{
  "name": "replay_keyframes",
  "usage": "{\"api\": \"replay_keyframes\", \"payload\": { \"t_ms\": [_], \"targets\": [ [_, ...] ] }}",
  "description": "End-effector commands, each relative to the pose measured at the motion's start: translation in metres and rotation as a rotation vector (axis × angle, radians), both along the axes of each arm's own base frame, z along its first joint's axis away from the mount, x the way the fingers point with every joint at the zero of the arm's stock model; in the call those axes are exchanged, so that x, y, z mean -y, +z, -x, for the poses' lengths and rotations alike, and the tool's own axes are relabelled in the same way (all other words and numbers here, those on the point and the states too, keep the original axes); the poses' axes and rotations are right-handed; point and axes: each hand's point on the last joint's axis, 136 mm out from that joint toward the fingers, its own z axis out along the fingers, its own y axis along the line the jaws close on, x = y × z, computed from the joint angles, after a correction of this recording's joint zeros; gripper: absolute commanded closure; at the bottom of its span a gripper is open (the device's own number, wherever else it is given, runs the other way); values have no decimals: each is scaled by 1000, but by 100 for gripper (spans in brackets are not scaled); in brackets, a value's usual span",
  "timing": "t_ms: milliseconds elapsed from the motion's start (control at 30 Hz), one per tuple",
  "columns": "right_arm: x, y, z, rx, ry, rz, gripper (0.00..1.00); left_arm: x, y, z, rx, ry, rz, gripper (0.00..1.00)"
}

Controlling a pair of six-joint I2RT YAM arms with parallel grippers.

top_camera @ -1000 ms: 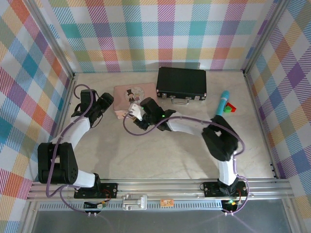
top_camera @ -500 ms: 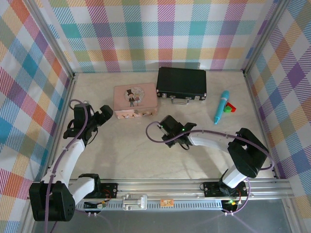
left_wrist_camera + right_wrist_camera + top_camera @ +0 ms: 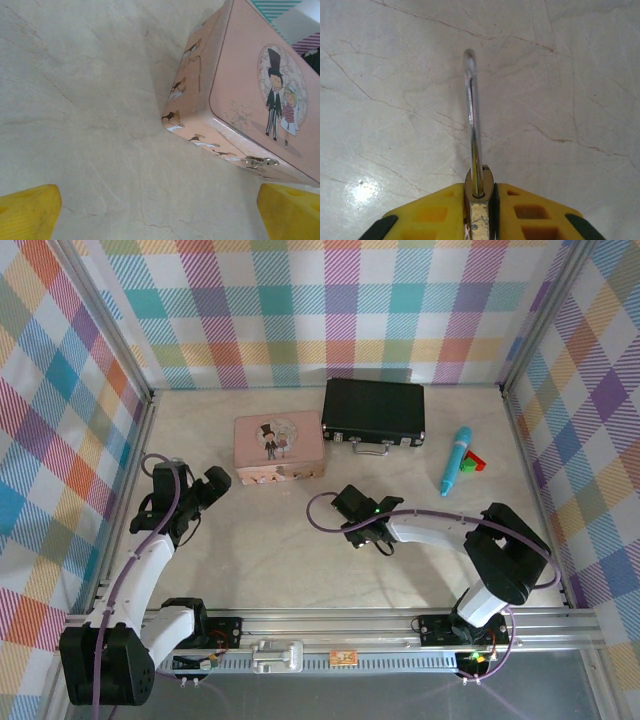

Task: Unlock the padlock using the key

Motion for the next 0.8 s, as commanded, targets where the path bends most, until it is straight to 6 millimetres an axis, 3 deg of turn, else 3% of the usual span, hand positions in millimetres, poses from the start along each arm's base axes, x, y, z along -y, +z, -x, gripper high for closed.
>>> {"api": "replay_keyframes", "payload": {
  "t_ms": [0,100,200,333,467,533,667,767],
  "targets": [
    [-14,14,-4,3,-26,-70,68,-8,8,1,13,15,-45,0],
    [-19,36,-8,43,-13,-123,53,-13,13,-2,26,37,-65,0],
    [-18,62,-17,89,-9,-176,48,-20,15,-5,32,68,-90,0],
    [5,94,-48,138,-72,-269,40,-33,12,-11,19,107,-157,0],
    [68,114,-95,258,-217,-265,28,-49,3,-23,-17,127,-276,0],
    [103,116,-117,310,-285,-249,27,-57,2,-36,5,129,-344,2],
    [179,99,-146,353,-476,-234,26,-77,-5,-48,44,175,-489,4],
    [219,82,-155,420,-559,-202,25,-72,-13,-56,105,138,-505,4]
  ]
}}
